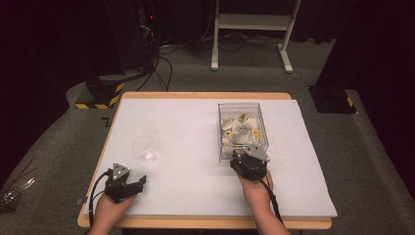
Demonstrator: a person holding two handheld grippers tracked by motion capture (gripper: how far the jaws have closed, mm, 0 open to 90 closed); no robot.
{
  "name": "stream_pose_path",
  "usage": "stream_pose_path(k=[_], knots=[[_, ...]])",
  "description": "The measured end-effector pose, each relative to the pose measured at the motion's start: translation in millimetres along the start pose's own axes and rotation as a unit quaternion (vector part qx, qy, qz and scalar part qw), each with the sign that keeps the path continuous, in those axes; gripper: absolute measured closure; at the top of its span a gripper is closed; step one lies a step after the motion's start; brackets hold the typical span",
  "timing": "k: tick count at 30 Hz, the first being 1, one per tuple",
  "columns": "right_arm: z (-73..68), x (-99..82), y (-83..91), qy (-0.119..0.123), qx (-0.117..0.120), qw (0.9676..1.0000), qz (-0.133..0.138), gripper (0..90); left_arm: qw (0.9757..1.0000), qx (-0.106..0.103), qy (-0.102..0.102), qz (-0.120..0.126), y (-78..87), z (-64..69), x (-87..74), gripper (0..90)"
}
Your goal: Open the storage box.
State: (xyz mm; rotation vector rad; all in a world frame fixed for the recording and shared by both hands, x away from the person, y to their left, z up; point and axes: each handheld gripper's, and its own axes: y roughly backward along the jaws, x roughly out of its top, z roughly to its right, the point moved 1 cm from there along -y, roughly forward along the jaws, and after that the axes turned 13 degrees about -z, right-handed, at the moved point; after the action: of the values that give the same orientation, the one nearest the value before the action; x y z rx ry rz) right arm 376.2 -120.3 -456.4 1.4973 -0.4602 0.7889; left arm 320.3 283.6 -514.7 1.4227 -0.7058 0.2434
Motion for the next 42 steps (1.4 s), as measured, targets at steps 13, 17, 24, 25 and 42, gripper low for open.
stream_pose_path(k=[13,17,24,25,42], knots=[[0.1,-12.0,10.8,0.002,0.006,1.0,0.005,31.9,1.0,0.0,0.0,0.0,0.0,0.1,0.0,28.3],[0.0,-16.2,14.8,0.002,0.008,0.9999,0.006,32.0,1.0,0.0,0.0,0.0,0.0,0.1,0.0,28.3],[-0.5,-22.7,20.7,0.003,0.01,0.9999,0.009,32.0,1.0,0.0,0.0,0.0,0.0,0.1,0.0,28.3],[-0.5,-23.3,21.2,0.003,0.01,0.9999,0.009,32.0,1.0,0.0,0.0,0.0,0.0,0.1,0.0,28.3],[-1.1,-38.0,35.3,0.005,0.017,0.9998,0.012,32.1,1.0,0.0,0.0,0.0,0.0,0.1,0.0,28.3]])
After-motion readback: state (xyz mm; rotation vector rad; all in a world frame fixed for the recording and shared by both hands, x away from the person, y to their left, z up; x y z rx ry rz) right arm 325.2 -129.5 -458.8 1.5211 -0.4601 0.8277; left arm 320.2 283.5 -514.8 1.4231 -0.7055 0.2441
